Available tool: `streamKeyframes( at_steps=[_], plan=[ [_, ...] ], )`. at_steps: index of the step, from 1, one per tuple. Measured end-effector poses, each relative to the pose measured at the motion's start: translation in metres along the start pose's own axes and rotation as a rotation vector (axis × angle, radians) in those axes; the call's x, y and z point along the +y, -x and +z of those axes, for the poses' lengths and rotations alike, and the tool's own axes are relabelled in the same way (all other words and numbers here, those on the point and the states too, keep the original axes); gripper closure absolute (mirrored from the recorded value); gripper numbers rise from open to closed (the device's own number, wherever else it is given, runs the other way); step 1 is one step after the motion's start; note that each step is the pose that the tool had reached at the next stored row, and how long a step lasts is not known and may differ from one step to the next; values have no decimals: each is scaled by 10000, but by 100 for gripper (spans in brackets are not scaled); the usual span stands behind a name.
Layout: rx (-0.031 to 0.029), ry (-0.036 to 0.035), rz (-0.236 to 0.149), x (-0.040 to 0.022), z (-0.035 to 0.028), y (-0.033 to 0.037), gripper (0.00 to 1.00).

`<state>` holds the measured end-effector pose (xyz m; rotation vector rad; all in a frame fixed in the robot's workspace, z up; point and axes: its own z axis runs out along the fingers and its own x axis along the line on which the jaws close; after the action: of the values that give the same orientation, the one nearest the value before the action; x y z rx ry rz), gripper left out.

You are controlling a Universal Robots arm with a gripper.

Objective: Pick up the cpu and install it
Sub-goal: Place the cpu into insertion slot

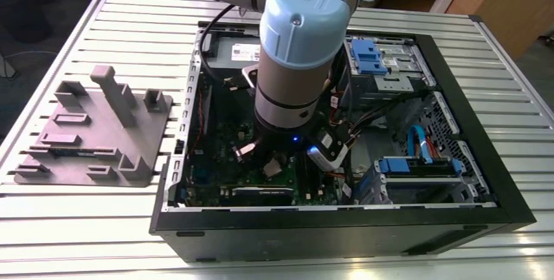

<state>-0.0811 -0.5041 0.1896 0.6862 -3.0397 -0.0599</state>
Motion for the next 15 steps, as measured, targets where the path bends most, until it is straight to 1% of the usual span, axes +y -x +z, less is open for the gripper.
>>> streamKeyframes(
  at_steps=[3, 4, 7, 9, 15],
  plan=[
    [0, -1, 0, 0, 0, 0, 45],
    [0, -1, 0, 0, 0, 0, 52],
    [2, -3, 0, 0, -1, 0, 52],
    [2, -3, -1, 0, -1, 0, 55],
    [2, -5, 0, 0, 0, 0, 55]
  ],
)
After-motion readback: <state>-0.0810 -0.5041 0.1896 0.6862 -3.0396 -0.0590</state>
